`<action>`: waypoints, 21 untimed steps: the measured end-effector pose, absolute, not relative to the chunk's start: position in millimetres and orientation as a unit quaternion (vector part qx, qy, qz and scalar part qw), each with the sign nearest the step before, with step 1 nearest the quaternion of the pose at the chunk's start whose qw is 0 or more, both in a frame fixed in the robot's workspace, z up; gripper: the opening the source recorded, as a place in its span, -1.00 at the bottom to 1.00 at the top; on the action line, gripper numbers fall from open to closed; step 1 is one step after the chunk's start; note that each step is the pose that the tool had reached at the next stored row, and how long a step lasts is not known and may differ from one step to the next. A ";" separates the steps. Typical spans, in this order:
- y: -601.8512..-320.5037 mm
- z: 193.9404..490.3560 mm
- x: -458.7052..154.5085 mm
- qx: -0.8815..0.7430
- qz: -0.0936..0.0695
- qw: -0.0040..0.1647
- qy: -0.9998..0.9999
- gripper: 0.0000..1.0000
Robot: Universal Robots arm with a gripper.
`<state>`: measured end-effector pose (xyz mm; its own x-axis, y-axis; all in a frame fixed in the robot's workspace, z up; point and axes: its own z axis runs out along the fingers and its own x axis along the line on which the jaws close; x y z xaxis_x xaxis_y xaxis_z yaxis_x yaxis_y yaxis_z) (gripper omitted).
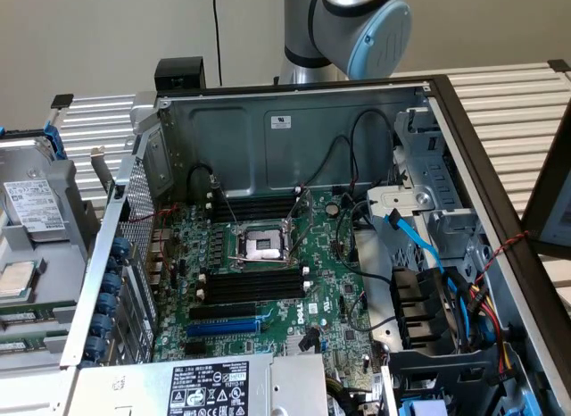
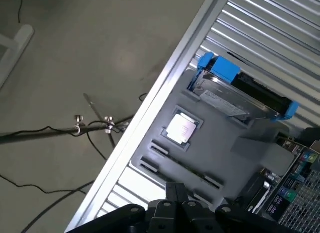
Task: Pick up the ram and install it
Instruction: 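Pick up the ram and move it above insertion slot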
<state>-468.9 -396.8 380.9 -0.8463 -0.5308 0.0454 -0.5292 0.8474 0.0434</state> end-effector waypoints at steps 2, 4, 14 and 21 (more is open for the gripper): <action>-396.8 379.1 -468.9 0.293 -0.014 0.028 -0.955 -0.79; -396.8 377.2 -468.9 0.311 -0.013 0.028 -0.950 -0.79; -396.8 367.6 -468.9 0.396 -0.010 0.029 -0.918 -0.64; -396.8 360.8 -468.9 0.454 -0.007 0.030 -0.891 -0.48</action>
<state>-468.9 -396.8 360.8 -0.5865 -0.8086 0.0470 -0.8077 0.5882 0.0405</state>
